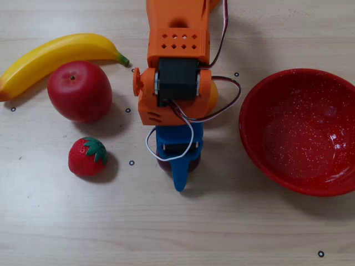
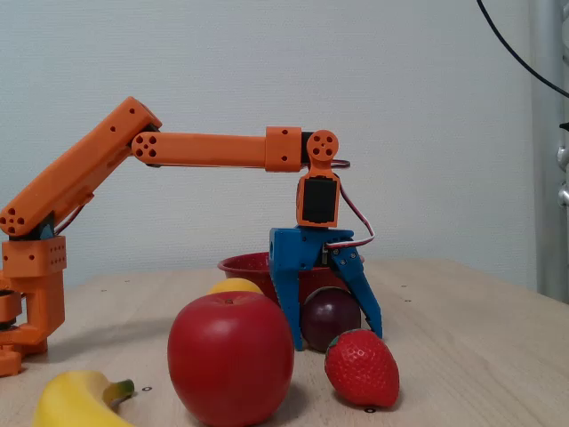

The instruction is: Put plum in the red bowl.

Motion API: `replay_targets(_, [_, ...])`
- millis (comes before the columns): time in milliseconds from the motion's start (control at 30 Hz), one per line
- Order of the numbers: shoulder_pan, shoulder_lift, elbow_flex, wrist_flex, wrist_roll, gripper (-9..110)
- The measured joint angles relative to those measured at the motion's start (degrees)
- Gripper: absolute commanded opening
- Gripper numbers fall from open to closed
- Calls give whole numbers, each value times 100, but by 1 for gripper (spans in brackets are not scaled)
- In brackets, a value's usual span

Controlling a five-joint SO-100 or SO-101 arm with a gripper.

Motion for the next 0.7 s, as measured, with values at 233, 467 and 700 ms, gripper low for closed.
replay_targets(233, [9,0,-9,35,18,31])
replay_targets(467, [9,44,-26,53,-18,21])
replay_targets(700, [9,44,-88,53,70,19])
